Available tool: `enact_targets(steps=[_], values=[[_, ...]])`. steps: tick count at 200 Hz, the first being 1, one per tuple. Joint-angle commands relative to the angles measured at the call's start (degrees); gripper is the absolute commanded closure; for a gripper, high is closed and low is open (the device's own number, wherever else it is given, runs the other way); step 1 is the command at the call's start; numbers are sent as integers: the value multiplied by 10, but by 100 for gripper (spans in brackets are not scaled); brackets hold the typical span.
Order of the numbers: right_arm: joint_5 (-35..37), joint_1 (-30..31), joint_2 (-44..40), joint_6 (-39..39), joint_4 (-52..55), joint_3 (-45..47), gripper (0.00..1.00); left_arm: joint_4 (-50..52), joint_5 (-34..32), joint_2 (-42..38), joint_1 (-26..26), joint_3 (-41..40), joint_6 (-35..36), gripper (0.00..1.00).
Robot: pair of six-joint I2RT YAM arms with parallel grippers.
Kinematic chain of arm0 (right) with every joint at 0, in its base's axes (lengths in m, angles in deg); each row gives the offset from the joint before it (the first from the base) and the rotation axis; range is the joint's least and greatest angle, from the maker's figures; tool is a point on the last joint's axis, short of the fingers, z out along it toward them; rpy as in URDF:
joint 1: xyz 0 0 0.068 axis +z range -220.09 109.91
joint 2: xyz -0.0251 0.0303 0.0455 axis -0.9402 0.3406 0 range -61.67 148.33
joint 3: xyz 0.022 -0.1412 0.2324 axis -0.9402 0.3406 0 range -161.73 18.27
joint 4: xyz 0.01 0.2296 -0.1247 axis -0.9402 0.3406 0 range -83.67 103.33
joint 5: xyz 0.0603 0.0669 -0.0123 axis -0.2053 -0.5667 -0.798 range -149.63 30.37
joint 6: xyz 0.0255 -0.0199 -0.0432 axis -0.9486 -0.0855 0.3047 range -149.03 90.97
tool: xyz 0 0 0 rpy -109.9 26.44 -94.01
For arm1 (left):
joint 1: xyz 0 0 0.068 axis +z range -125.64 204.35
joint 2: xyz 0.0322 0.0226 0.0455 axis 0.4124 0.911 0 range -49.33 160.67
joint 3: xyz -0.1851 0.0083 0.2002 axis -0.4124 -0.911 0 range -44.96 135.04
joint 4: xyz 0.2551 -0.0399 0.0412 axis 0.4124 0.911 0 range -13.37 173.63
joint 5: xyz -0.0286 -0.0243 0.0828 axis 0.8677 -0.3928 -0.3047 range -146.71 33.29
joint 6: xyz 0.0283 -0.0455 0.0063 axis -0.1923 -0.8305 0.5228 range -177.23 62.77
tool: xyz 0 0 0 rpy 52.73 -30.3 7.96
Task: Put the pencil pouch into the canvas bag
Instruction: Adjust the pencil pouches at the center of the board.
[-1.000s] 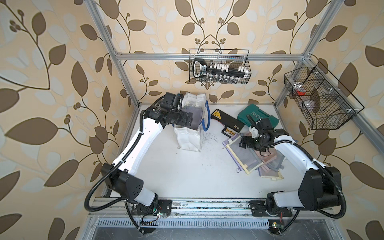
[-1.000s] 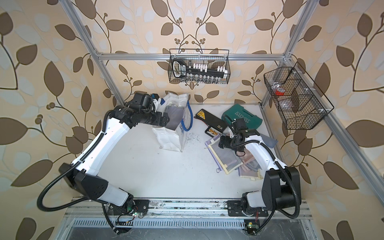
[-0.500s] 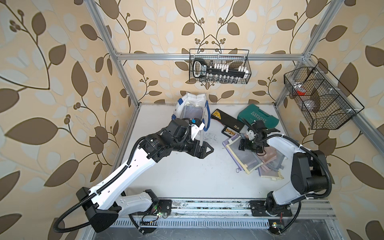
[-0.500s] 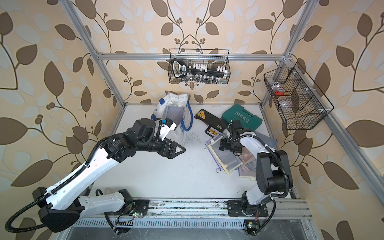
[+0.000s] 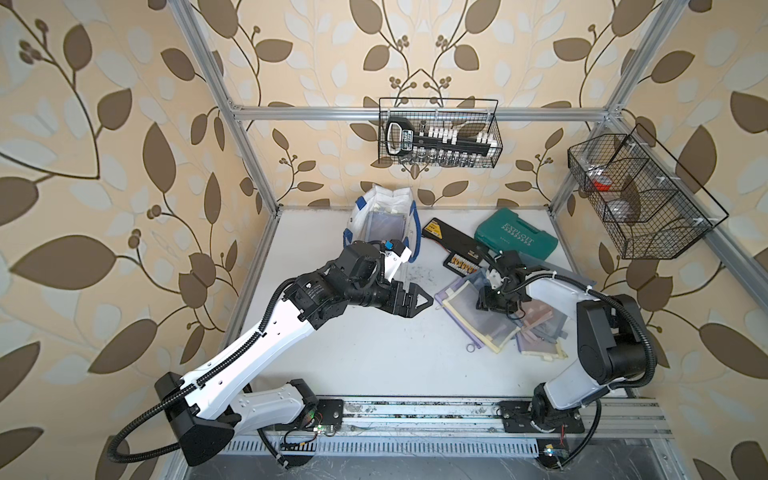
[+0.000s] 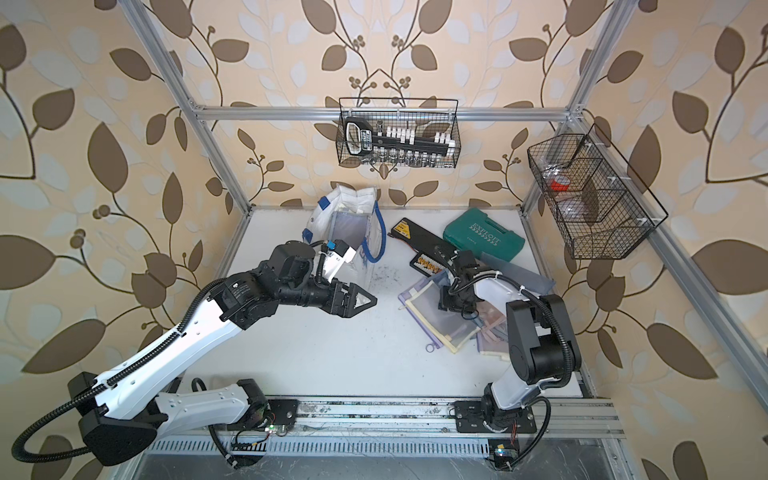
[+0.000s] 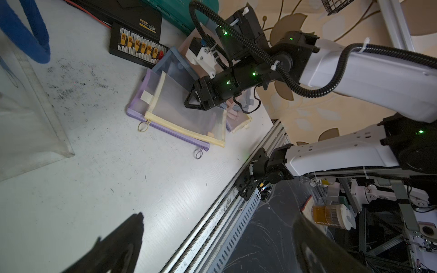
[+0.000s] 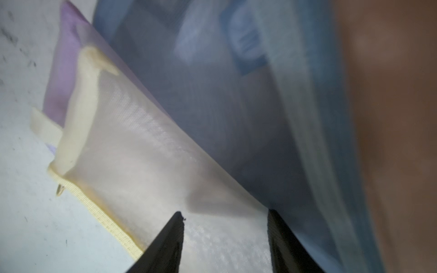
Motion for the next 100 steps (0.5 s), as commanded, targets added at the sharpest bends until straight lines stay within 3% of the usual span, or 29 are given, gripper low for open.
enact_targets(steps=[1, 42, 100], values=[[-59, 34, 12, -59, -45, 34, 45, -10, -2, 6, -6, -9, -14, 2], [-103, 97, -6, -135, -90, 58, 45, 34, -24, 49, -15, -36, -29, 3], [-65, 75, -89, -104, -17, 44, 33, -31, -11, 121, -63, -133, -96, 6]])
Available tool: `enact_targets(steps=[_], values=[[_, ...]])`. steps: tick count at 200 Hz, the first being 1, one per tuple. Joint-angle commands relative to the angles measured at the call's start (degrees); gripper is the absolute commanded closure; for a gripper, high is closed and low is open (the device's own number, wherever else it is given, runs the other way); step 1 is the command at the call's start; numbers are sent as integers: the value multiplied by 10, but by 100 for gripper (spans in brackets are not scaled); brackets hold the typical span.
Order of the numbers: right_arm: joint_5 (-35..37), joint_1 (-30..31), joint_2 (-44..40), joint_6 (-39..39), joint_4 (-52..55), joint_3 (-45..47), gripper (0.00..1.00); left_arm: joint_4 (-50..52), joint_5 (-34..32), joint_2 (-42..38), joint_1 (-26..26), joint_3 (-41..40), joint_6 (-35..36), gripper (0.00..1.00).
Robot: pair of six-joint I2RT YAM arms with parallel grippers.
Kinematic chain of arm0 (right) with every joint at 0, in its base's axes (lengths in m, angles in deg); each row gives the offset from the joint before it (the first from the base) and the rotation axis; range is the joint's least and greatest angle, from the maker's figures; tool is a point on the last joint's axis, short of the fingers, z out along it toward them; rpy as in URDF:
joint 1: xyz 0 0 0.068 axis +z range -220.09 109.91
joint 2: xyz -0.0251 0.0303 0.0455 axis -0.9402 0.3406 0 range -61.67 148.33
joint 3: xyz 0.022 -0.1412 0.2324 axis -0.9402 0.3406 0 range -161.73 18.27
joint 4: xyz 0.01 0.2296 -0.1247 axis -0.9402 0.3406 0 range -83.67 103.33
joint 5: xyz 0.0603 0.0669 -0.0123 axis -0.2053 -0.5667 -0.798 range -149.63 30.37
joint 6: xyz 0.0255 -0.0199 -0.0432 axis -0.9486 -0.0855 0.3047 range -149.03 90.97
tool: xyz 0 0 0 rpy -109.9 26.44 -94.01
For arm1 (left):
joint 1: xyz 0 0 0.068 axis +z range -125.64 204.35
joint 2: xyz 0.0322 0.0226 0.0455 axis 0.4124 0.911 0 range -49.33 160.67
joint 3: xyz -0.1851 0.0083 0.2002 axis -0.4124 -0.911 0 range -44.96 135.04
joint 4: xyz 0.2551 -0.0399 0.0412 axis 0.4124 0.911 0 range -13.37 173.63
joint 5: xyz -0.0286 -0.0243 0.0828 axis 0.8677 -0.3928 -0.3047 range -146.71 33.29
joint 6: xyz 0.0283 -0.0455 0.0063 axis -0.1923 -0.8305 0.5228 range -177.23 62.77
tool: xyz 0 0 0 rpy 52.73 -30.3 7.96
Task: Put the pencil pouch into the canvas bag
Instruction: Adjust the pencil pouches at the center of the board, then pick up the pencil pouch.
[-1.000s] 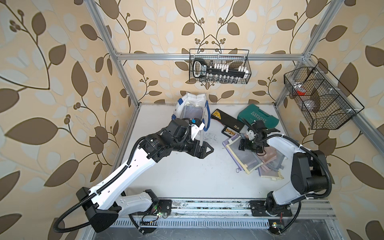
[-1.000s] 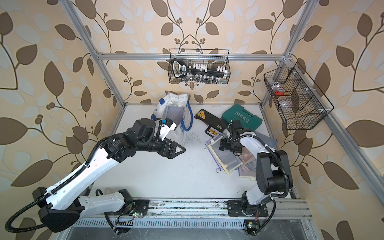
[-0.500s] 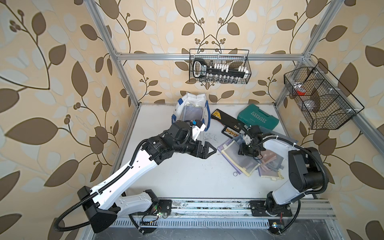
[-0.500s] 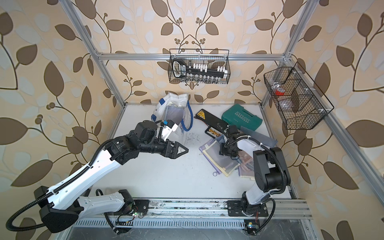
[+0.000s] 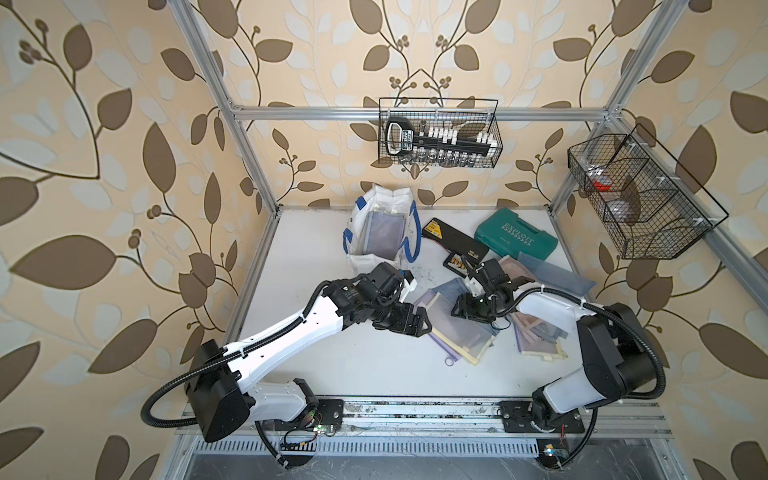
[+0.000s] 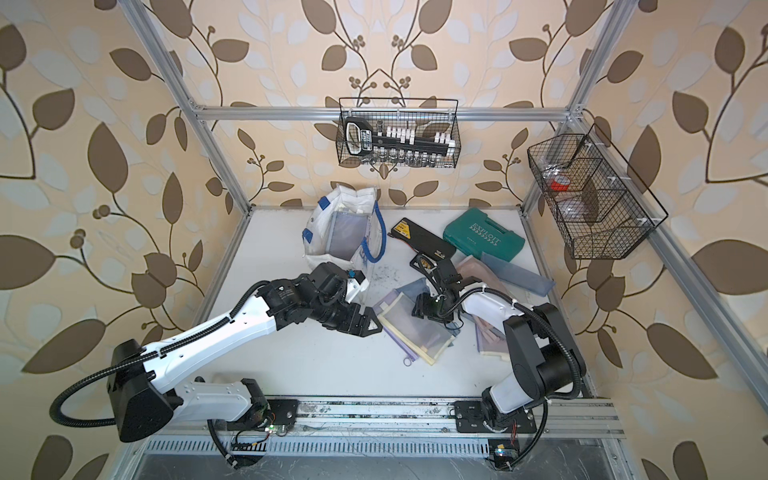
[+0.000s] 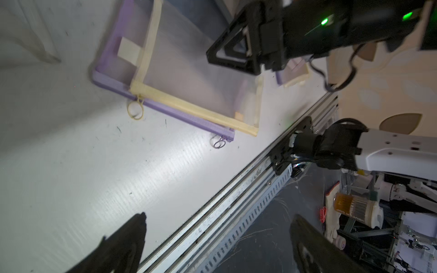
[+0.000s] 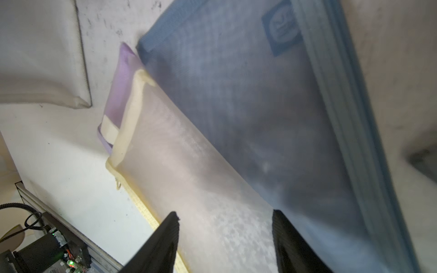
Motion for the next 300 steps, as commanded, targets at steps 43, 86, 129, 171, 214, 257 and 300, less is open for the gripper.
enact_targets(steps=[43, 86, 129, 171, 214, 257, 300], values=[[8, -49, -35, 23, 28, 39, 19, -133, 7, 109, -31, -55, -77, 12], [-11, -48, -6, 26, 2, 57, 24, -194, 3, 188, -31, -25, -94, 20], [-23, -35, -30, 19, 4, 70, 41, -213, -5, 260, -31, 14, -92, 29], [-32, -6, -56, -4, 3, 82, 62, -218, -7, 291, -31, 39, -86, 40], [-21, 0, -85, -2, 25, 73, 89, -225, -7, 288, -31, 31, -91, 46], [-6, 0, -130, 9, 58, 57, 100, -209, -18, 265, -31, 23, -85, 47], [-14, 0, -196, 14, 84, 30, 100, -163, -23, 203, -31, 19, -60, 26]])
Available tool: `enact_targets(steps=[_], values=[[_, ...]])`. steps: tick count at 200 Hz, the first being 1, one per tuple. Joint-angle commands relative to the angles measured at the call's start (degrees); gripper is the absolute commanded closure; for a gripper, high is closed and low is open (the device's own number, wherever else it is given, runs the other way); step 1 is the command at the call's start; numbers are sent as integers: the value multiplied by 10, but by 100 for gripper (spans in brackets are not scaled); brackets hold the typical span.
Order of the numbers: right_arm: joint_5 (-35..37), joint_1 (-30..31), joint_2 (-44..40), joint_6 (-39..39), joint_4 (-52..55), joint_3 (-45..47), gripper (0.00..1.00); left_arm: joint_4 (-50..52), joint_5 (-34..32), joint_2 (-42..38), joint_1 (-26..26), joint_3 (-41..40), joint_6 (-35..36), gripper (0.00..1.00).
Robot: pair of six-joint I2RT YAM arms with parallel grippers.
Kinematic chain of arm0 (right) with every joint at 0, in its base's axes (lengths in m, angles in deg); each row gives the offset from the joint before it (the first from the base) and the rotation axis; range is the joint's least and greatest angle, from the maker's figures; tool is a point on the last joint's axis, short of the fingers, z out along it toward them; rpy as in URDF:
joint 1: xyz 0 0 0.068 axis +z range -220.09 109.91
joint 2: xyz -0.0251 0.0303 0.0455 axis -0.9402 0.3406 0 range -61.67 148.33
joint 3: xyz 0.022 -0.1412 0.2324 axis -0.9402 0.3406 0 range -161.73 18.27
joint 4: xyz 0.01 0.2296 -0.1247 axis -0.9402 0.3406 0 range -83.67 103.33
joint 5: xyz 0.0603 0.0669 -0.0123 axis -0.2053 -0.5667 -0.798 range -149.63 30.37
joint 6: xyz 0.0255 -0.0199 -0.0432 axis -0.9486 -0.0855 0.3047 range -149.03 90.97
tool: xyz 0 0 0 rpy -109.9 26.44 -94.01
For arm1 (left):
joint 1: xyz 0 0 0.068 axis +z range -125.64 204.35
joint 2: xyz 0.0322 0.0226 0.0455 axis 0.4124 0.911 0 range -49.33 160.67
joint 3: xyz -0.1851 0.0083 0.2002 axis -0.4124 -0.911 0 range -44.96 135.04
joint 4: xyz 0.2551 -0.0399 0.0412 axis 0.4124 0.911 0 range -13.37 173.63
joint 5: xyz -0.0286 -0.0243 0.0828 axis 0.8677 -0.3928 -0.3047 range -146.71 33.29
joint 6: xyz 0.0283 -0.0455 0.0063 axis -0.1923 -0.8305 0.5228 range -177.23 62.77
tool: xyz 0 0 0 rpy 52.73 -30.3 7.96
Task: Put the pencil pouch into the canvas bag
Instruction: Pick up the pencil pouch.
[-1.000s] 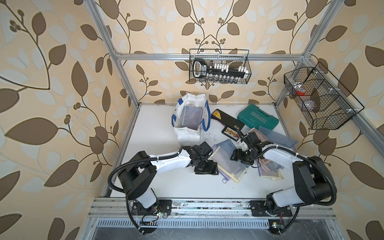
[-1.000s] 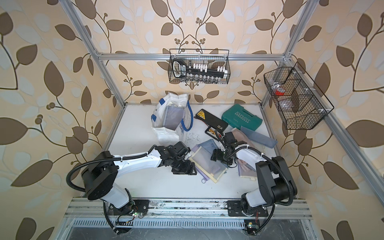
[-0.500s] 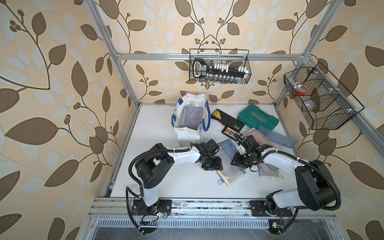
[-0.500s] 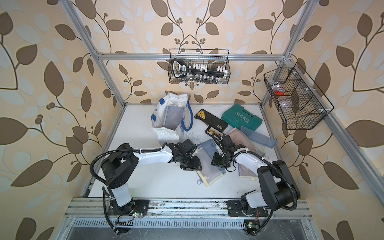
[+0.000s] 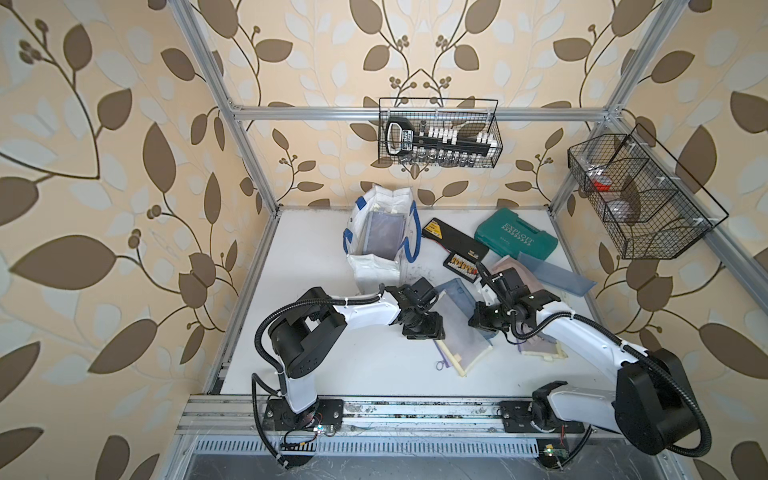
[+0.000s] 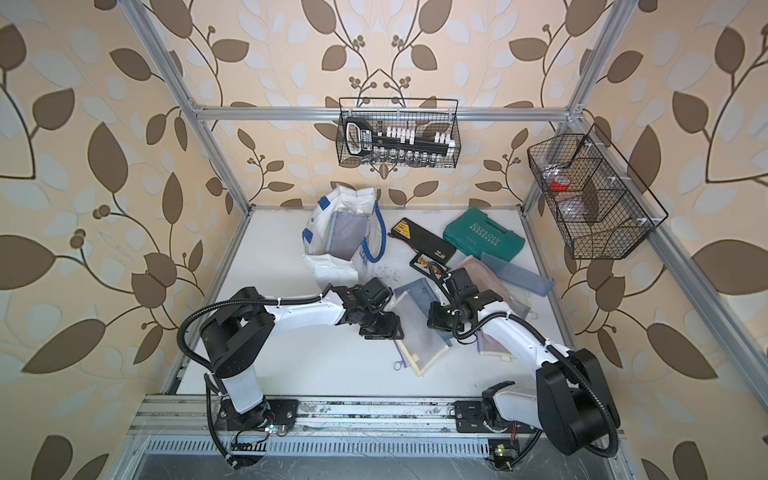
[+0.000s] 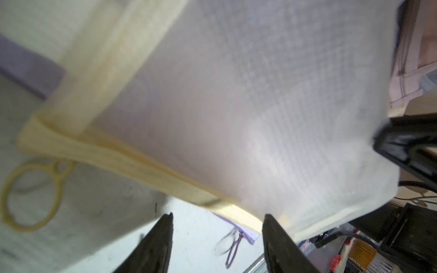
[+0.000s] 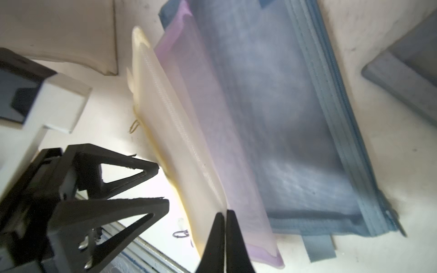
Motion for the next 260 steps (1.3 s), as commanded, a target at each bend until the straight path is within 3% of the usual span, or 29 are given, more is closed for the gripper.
enact_targets(steps=[1, 68, 129, 167, 199, 260], values=[[1, 3, -39, 11, 28, -29, 100, 30, -8, -70, -3, -4, 20, 25], [-48, -1, -112, -11, 36, -89, 100, 54, -4, -219, -2, -17, 29, 1], [-92, -2, -123, -38, 30, -207, 100, 69, -1, -280, 13, 38, 47, 1], [-118, -2, -109, -61, 23, -294, 100, 46, 72, -327, 107, 42, 23, 1], [-133, -1, -88, -83, 8, -352, 100, 17, 59, -359, 145, 51, 36, 3], [-158, 16, -72, -149, -70, -377, 100, -191, 20, -325, 146, 43, -36, 8]])
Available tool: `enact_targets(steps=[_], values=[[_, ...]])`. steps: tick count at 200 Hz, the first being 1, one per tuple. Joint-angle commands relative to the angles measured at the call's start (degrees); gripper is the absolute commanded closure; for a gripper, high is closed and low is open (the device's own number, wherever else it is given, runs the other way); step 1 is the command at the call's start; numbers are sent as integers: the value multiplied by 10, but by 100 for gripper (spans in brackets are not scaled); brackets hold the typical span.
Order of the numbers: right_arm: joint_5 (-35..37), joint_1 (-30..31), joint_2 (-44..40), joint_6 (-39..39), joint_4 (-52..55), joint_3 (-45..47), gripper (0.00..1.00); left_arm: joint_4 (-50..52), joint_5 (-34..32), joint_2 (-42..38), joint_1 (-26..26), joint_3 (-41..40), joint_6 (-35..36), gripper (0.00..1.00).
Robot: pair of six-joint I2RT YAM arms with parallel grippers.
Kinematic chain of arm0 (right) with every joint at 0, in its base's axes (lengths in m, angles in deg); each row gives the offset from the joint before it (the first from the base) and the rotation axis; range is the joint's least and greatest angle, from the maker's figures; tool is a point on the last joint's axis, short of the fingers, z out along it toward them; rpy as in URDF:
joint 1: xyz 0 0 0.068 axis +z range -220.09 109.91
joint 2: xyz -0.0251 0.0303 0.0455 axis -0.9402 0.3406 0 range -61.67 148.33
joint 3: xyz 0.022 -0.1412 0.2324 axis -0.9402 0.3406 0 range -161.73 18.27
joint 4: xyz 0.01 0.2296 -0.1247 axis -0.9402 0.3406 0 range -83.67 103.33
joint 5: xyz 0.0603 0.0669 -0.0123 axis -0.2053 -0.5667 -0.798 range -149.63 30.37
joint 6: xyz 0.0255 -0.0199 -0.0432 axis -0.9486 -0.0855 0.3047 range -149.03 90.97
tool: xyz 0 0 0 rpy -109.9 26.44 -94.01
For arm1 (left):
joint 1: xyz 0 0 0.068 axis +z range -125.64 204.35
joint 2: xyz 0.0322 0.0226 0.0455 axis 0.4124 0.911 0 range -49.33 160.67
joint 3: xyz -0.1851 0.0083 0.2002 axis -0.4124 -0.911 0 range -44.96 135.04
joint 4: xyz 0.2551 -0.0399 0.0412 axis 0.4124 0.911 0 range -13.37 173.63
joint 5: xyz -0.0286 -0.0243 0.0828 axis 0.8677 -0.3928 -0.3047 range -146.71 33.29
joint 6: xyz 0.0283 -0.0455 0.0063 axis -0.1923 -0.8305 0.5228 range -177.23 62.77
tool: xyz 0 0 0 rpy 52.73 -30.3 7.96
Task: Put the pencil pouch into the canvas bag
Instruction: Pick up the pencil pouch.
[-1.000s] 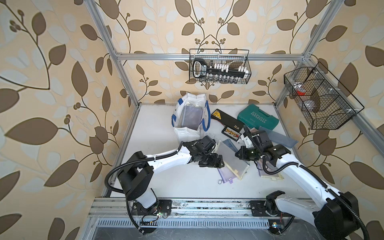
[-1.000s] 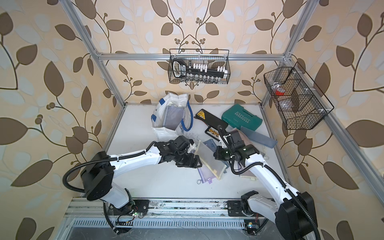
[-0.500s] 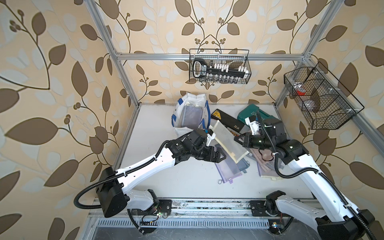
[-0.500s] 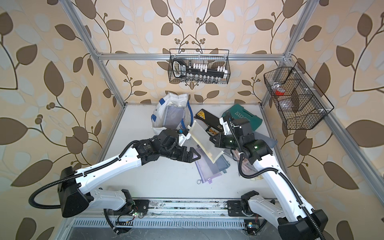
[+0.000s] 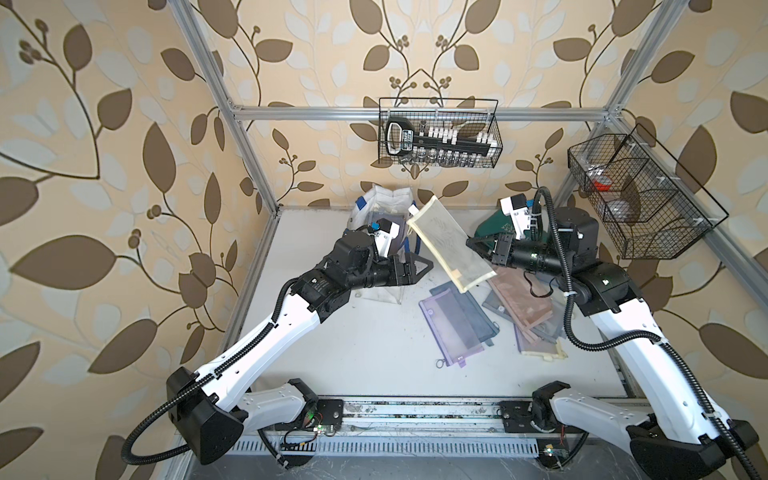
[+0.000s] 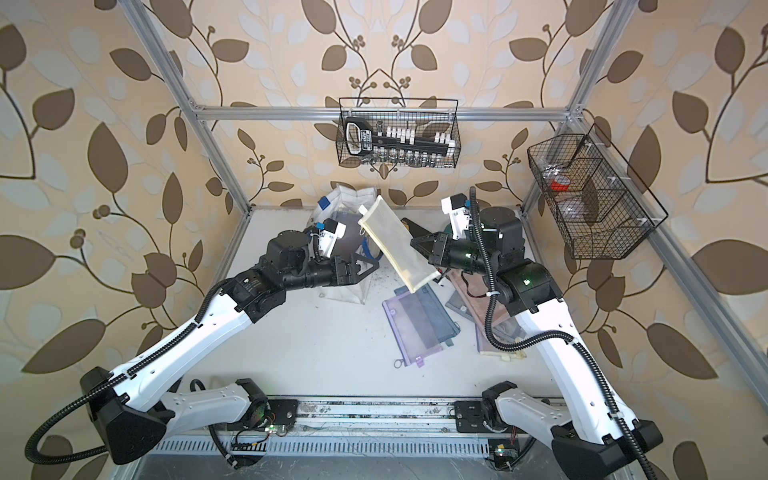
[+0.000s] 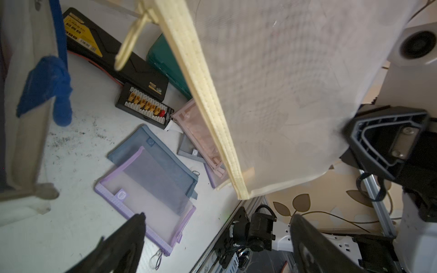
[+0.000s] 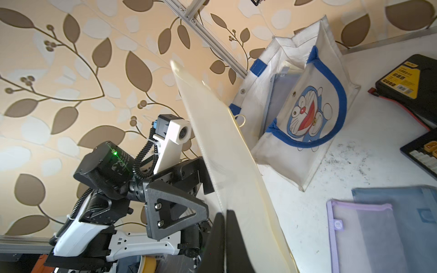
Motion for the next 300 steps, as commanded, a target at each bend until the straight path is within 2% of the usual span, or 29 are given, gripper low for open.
enact_targets(steps=[1, 52, 70, 89, 116, 127, 159, 178, 210, 256, 272, 300], values=[[-18, 10, 2, -35, -42, -18, 100, -121, -16, 17, -1, 8, -34, 9], [-8, 21, -10, -53, -60, -13, 100, -170, -45, 71, -1, 17, -64, 16], [-12, 22, -15, -60, -69, -4, 100, -211, -33, 79, -1, 4, -87, 18], [-11, 22, -21, -67, -71, 6, 100, -249, -10, 88, 0, 0, -97, 28], [-9, 22, -25, -69, -71, 11, 100, -281, 15, 97, -1, -1, -112, 32], [-10, 22, -23, -71, -73, 9, 100, -302, 23, 98, -1, -9, -120, 31], [-16, 22, -19, -76, -81, 0, 100, -358, 68, 110, -1, -23, -145, 10], [-23, 22, -15, -79, -85, -8, 100, -394, 74, 113, -1, -36, -161, 5], [-34, 22, -13, -94, -102, -8, 100, -477, 106, 134, -1, -36, -204, 4], [-41, 22, -12, -119, -130, -13, 100, -664, 133, 179, 5, -57, -302, 4], [-43, 22, -12, -119, -130, -18, 100, -681, 135, 185, 6, -59, -310, 4], [-46, 21, -11, -119, -129, -20, 100, -674, 139, 184, 6, -54, -305, 12]])
